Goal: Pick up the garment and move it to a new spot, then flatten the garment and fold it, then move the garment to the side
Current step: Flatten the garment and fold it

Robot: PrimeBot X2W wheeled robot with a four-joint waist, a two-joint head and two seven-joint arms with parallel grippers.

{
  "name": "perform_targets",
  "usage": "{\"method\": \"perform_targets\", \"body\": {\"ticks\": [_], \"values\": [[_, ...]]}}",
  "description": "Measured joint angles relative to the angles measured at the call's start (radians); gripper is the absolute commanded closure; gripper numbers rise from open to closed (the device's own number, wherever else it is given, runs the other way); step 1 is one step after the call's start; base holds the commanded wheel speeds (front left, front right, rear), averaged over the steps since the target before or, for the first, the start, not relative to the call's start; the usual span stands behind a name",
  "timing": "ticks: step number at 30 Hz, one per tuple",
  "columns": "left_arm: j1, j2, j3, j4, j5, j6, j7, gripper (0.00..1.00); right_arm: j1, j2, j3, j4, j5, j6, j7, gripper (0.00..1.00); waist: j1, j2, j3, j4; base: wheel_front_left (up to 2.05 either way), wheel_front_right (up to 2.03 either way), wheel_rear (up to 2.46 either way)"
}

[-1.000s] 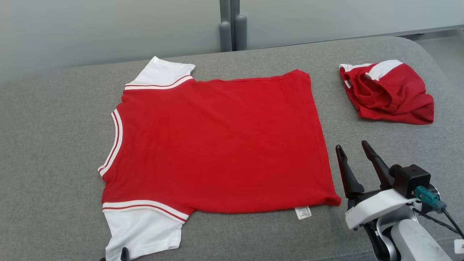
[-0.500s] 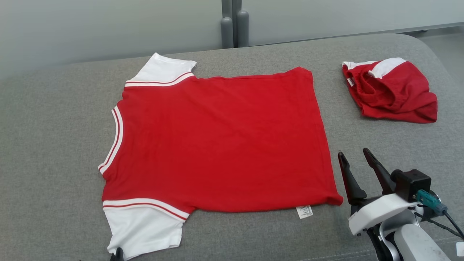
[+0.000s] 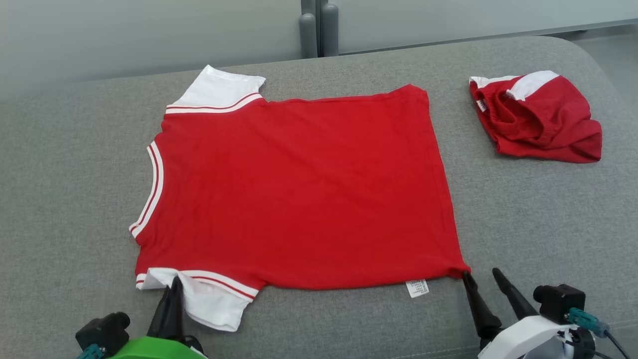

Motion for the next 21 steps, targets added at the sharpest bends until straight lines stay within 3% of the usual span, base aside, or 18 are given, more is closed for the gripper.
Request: {"method": "perform_targets", "body": {"ticks": [7,21], "values": [[-0.023,0.0,-0.031,-0.082,0.011,-0.009,-0.006,1.0,0.004,0.057,0.014,0.053,0.089,0.032,0.003,0.0,0.0,0.0,0.002,-0.002,0.0,0.0,0.0],[-0.02,-0.001,-0.054,-0.12,0.029,0.003,-0.008,1.0,-0.013,0.11,-0.045,0.145,0.321,0.044,0.004,0.0,0.0,0.0,-0.006,0.043,0.0,0.0,0.0]]}}
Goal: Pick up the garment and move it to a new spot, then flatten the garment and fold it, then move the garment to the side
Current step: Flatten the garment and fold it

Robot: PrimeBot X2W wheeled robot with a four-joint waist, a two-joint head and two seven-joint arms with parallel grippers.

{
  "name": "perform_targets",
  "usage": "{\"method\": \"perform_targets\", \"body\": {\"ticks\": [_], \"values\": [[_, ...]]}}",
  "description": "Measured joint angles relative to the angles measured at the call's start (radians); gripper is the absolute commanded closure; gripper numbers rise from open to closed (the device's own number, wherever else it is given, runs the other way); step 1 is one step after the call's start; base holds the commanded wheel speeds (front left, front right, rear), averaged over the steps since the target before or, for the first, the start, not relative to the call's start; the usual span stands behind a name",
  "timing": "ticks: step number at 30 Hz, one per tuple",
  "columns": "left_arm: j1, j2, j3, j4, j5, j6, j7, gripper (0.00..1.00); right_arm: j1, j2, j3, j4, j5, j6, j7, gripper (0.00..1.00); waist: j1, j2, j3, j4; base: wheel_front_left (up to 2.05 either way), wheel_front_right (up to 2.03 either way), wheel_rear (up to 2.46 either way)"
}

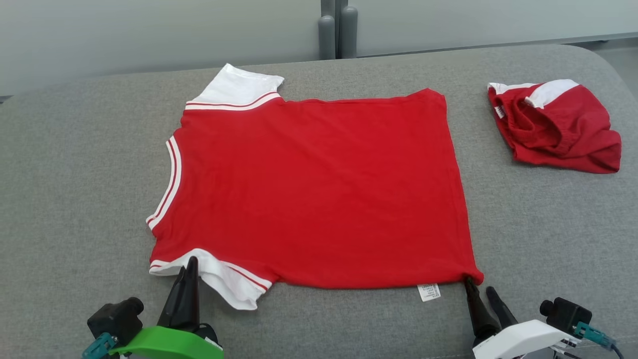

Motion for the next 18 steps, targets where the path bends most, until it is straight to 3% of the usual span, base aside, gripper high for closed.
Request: {"method": "perform_targets", "body": {"ticks": [7,12,15,17,18], "values": [[0.029,0.0,0.001,-0.023,0.004,0.017,0.0,1.0,-0.047,-0.001,0.025,0.029,0.023,0.008,0.012,0.02,0.0,0.0,-0.002,0.013,0.0,0.0,0.0],[0.035,0.0,0.001,-0.032,0.004,0.025,0.0,1.0,-0.054,-0.002,0.038,0.042,0.03,0.008,0.012,0.58,0.0,0.0,-0.001,0.017,0.0,0.0,0.0],[0.037,0.0,0.001,-0.037,0.004,0.027,0.0,1.0,-0.064,-0.002,0.057,0.043,0.037,0.008,0.012,0.71,0.0,0.0,0.0,0.016,0.0,0.0,0.0],[0.04,0.0,0.002,-0.042,0.004,0.034,0.0,1.0,-0.074,-0.003,0.063,0.043,0.038,0.008,0.012,0.89,0.0,0.0,0.002,0.015,0.0,0.0,0.0],[0.042,0.0,0.003,-0.047,0.004,0.035,0.0,1.0,-0.078,-0.005,0.068,0.043,0.039,0.008,0.011,0.89,0.0,0.0,0.003,0.014,0.0,0.0,0.0]]}}
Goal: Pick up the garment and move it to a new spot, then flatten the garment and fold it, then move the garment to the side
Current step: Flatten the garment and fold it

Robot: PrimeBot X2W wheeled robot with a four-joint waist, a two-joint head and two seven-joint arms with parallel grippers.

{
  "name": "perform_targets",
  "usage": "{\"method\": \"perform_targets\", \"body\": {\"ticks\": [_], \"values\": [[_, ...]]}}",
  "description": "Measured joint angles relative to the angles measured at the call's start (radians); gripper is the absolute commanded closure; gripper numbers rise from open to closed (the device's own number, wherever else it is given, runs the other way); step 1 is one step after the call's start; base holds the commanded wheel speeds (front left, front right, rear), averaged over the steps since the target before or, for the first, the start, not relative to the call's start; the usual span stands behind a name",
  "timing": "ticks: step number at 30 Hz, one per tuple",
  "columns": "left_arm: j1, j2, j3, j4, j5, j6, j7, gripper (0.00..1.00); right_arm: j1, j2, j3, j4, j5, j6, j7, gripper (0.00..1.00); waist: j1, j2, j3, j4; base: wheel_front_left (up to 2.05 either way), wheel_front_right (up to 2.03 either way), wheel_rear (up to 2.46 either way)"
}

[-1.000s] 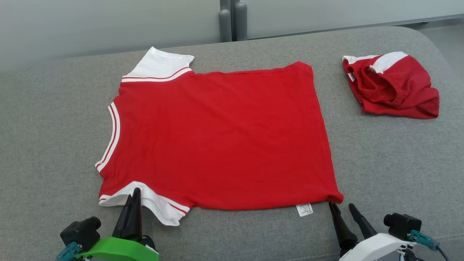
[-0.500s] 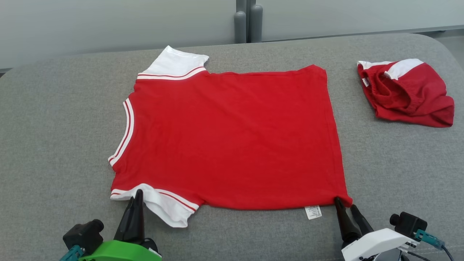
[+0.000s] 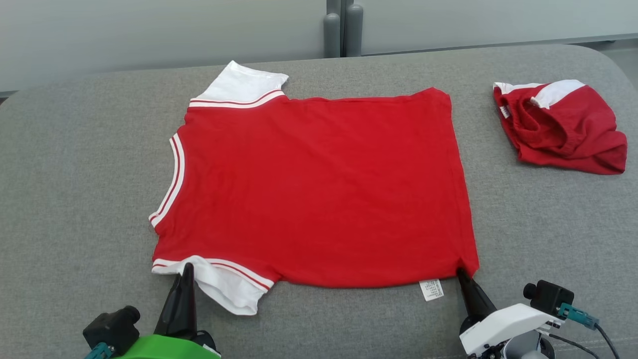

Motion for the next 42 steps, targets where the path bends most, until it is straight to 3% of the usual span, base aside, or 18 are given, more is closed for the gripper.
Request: {"method": "perform_targets", "body": {"ticks": [1,25,42], "values": [[0.004,0.0,0.002,-0.006,0.0,0.0,0.0,1.0,-0.005,-0.002,0.004,0.0,0.002,0.0,0.0,1.0,0.0,0.0,0.001,-0.002,0.0,0.0,0.0],[-0.011,0.0,0.071,-0.123,-0.012,0.025,-0.006,1.0,-0.038,-0.148,0.146,-0.143,0.02,0.0,-0.004,1.0,0.0,0.0,0.008,-0.069,0.0,0.0,0.0],[-0.226,0.007,0.094,0.043,0.009,0.035,-0.006,1.0,-0.216,-0.181,0.144,-0.1,0.166,0.0,0.136,1.0,0.0,0.0,0.051,-0.061,0.0,0.0,0.0]]}}
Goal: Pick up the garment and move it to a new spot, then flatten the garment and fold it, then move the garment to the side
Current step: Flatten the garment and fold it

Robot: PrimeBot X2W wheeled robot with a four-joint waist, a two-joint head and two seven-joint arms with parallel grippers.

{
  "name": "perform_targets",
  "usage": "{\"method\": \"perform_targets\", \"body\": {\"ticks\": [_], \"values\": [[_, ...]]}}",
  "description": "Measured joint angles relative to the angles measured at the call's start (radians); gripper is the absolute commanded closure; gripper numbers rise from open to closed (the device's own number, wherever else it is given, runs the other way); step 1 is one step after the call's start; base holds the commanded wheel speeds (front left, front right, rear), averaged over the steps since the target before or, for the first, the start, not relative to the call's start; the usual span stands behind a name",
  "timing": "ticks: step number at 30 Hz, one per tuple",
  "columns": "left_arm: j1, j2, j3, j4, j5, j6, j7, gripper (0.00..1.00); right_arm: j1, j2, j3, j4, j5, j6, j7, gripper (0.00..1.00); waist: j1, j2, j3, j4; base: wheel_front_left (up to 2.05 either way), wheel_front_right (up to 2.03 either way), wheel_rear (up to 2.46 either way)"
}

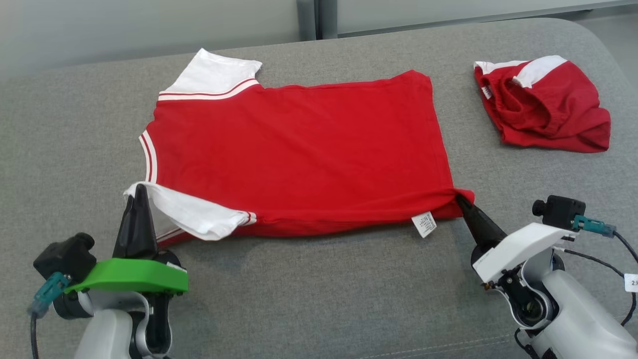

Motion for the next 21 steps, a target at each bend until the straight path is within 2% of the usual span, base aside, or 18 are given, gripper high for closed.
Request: {"method": "perform_targets", "body": {"ticks": [10,21], "values": [[-0.138,-0.001,0.028,0.146,0.021,0.011,-0.003,1.0,-0.126,0.014,0.009,0.073,0.026,0.0,0.094,1.0,0.0,0.0,0.041,-0.002,0.0,0.0,0.0],[-0.248,-0.002,0.034,0.274,0.061,0.017,-0.003,1.0,-0.211,0.031,0.018,0.166,0.031,0.0,0.125,1.0,0.0,0.0,0.072,-0.026,0.0,0.0,0.0]]}}
